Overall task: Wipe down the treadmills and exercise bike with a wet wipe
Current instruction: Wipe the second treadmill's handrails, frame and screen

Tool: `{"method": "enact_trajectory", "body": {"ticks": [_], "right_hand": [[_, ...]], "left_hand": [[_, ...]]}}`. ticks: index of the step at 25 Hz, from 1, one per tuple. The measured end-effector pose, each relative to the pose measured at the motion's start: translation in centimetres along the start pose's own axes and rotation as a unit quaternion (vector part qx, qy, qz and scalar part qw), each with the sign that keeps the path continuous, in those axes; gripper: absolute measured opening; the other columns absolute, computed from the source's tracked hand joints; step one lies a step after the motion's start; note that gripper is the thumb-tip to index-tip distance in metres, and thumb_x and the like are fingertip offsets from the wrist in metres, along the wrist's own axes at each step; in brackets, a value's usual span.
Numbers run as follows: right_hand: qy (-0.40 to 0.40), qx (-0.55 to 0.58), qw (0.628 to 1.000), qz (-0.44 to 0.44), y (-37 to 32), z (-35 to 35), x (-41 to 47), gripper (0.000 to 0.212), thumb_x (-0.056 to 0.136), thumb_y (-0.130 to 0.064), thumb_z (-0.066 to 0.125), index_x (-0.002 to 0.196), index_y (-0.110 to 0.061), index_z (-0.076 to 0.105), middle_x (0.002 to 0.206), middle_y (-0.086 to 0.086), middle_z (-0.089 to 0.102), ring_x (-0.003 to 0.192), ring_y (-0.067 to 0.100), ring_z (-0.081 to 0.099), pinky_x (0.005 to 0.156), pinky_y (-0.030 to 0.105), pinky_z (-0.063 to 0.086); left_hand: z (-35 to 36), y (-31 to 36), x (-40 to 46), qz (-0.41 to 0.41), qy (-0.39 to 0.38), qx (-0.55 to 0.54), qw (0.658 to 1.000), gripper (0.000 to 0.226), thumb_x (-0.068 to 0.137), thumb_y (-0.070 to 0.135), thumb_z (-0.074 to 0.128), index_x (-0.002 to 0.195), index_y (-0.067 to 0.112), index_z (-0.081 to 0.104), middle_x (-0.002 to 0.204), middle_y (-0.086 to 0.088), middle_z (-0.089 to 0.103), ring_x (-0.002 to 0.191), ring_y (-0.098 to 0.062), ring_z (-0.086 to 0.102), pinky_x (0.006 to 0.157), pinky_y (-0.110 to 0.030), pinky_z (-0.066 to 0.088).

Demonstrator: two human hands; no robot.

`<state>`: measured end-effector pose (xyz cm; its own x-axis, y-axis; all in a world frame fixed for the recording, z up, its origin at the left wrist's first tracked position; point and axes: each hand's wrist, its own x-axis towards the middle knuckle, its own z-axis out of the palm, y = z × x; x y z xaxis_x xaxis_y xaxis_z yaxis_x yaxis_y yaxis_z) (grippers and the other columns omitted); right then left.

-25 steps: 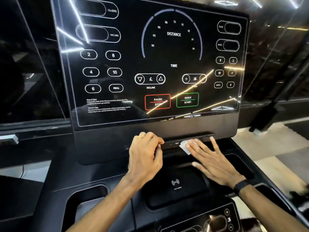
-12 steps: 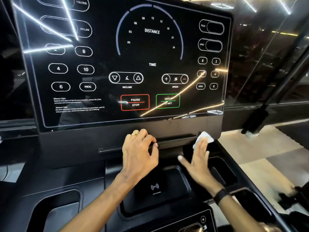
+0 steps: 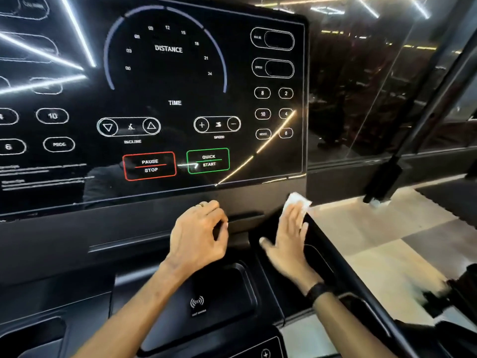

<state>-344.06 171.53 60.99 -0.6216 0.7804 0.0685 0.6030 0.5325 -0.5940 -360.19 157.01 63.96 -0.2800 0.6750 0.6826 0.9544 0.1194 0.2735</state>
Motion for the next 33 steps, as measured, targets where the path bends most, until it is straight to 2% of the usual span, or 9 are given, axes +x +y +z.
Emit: {"method": "enact_trajectory", "body": {"ticks": [2,5,14,19,23,26,28,31,33], "right_hand": [[0.025,-0.042,0.998,-0.048,0.7,1.3,-1.0,0.116,0.093,-0.027,0.063,0.145,-0.011,-0.040,0.151,0.006,-0.048,0.139,0.021,-0.046,0.112,0.040,-0.028],[0.045,-0.037,0.997,-0.044,1.5,-0.1,0.8,0.117,0.094,-0.022,0.063,0.142,-0.018,-0.043,0.151,0.000,-0.049,0.141,0.016,-0.045,0.114,0.043,-0.026],[0.085,-0.106,0.983,-0.126,3.3,1.2,0.2,0.110,0.086,-0.010,0.068,0.158,-0.013,-0.015,0.166,0.004,-0.024,0.151,0.018,-0.026,0.122,0.053,-0.009],[0.114,-0.047,0.985,-0.121,1.5,0.2,1.5,0.106,0.083,0.004,0.063,0.159,-0.012,-0.009,0.166,0.001,-0.023,0.152,0.016,-0.024,0.124,0.046,-0.009],[0.121,-0.090,0.962,-0.229,3.1,1.2,-1.0,0.106,0.077,0.013,0.060,0.161,-0.014,0.002,0.169,0.000,-0.006,0.156,0.019,-0.005,0.126,0.045,0.000],[0.181,-0.002,0.976,-0.121,2.6,-1.9,2.3,0.085,0.090,0.012,0.053,0.160,-0.012,0.014,0.167,-0.003,0.000,0.155,0.015,-0.001,0.126,0.047,0.011],[0.221,0.025,0.969,-0.111,0.3,-1.9,2.7,0.069,0.093,0.012,0.050,0.157,-0.007,0.028,0.165,0.001,0.014,0.154,0.019,0.010,0.126,0.038,0.013],[0.236,-0.027,0.938,-0.254,0.3,0.2,1.1,0.060,0.086,0.022,0.050,0.142,0.000,0.053,0.152,0.016,0.045,0.143,0.031,0.037,0.122,0.027,0.023],[0.259,0.008,0.927,-0.271,1.4,-1.0,2.5,0.048,0.086,0.022,0.050,0.125,-0.001,0.067,0.137,0.014,0.056,0.127,0.035,0.053,0.114,0.027,0.037]], "left_hand": [[-0.1,0.0,0.0,0.003,0.003,0.002,1.000,0.013,0.080,0.025,0.056,0.075,0.017,0.065,0.074,0.009,0.055,0.068,-0.012,0.050,0.063,-0.020,0.038],[-0.2,0.1,0.1,-0.006,0.005,-0.003,1.000,0.013,0.080,0.027,0.055,0.075,0.018,0.064,0.074,0.011,0.054,0.069,-0.011,0.048,0.063,-0.019,0.036],[-0.2,0.7,0.1,-0.044,0.006,-0.006,0.999,0.008,0.076,0.025,0.058,0.071,0.020,0.060,0.072,0.010,0.050,0.069,-0.014,0.048,0.059,-0.030,0.044],[0.0,0.7,0.1,-0.049,0.015,-0.005,0.999,0.008,0.076,0.025,0.057,0.070,0.020,0.059,0.071,0.010,0.049,0.067,-0.014,0.047,0.058,-0.028,0.043],[0.1,0.7,0.1,-0.054,0.017,-0.004,0.998,0.007,0.075,0.024,0.060,0.069,0.020,0.059,0.070,0.010,0.047,0.066,-0.012,0.044,0.058,-0.027,0.042],[0.3,0.6,0.1,-0.040,0.028,-0.003,0.999,0.007,0.074,0.023,0.061,0.069,0.019,0.059,0.071,0.009,0.049,0.066,-0.013,0.045,0.059,-0.027,0.041],[0.4,0.4,-0.1,-0.036,0.037,0.002,0.999,0.007,0.075,0.023,0.061,0.070,0.018,0.059,0.072,0.009,0.049,0.067,-0.013,0.045,0.059,-0.027,0.041],[0.4,0.2,-0.2,-0.038,0.033,0.002,0.999,0.008,0.074,0.024,0.062,0.070,0.018,0.059,0.071,0.008,0.049,0.067,-0.014,0.046,0.059,-0.029,0.042],[0.2,0.3,-0.1,-0.037,0.027,0.002,0.999,0.008,0.073,0.024,0.064,0.070,0.017,0.060,0.072,0.008,0.049,0.068,-0.014,0.047,0.060,-0.030,0.042]]}}
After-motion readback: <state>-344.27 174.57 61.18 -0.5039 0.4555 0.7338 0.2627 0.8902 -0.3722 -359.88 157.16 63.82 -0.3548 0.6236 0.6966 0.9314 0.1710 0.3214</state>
